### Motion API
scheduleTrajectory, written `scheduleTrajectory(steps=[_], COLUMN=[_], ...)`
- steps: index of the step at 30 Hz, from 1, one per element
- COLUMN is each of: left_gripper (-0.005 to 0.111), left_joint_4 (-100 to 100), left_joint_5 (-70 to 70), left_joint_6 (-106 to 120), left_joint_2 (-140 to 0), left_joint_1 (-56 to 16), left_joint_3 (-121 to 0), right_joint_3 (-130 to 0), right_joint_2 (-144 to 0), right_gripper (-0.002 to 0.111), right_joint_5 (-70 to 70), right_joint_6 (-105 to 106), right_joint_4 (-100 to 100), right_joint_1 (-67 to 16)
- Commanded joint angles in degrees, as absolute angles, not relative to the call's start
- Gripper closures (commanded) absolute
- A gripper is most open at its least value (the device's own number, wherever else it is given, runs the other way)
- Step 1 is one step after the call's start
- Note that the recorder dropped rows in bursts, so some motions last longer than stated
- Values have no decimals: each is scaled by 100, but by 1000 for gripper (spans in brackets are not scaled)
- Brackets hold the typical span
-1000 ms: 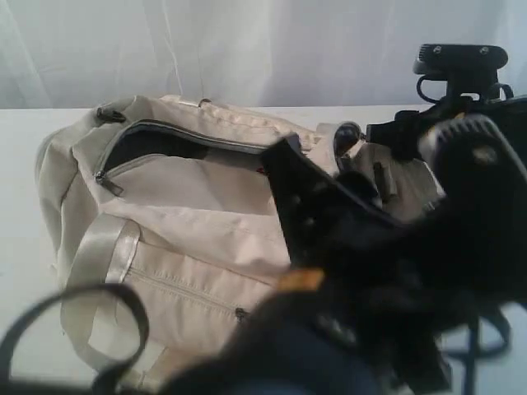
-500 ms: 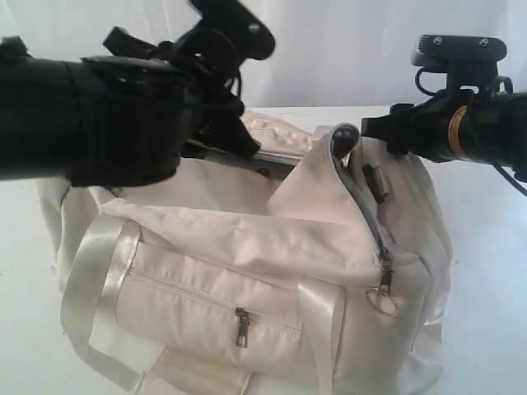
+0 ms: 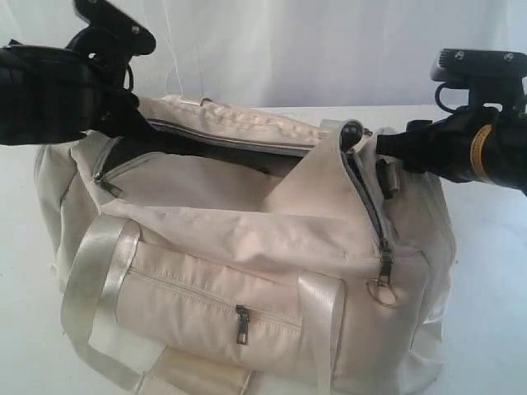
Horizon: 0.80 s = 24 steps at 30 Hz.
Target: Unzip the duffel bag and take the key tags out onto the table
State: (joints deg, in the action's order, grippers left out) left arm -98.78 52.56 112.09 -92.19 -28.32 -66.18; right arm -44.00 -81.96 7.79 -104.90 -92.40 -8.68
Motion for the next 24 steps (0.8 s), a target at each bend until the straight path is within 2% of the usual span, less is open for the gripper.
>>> scheduleTrajectory(steps=[1,18,24], left_gripper=[48,48,48], left_joint_4=[-9995,-9995,-9995], left_joint_5=[5143,3509,2156], left_joint_6=[11266,9705,8944], left_joint_2=[-9084,-8752,-8141], left_joint_1=[-2651,-2679,-2690], left_joint_3=[-6579,-5617,-5328], right_joint_3=[-4240,-4062,-4062], right_joint_2=[-8019,-7980,-7980], right_gripper=[54,54,54], right_joint_5=[604,287,445], right_joint_6=[-10429,-10429,-10370], right_joint_4=[-9186,-9108,-9108], right_joint_1=[-853,-853,-853])
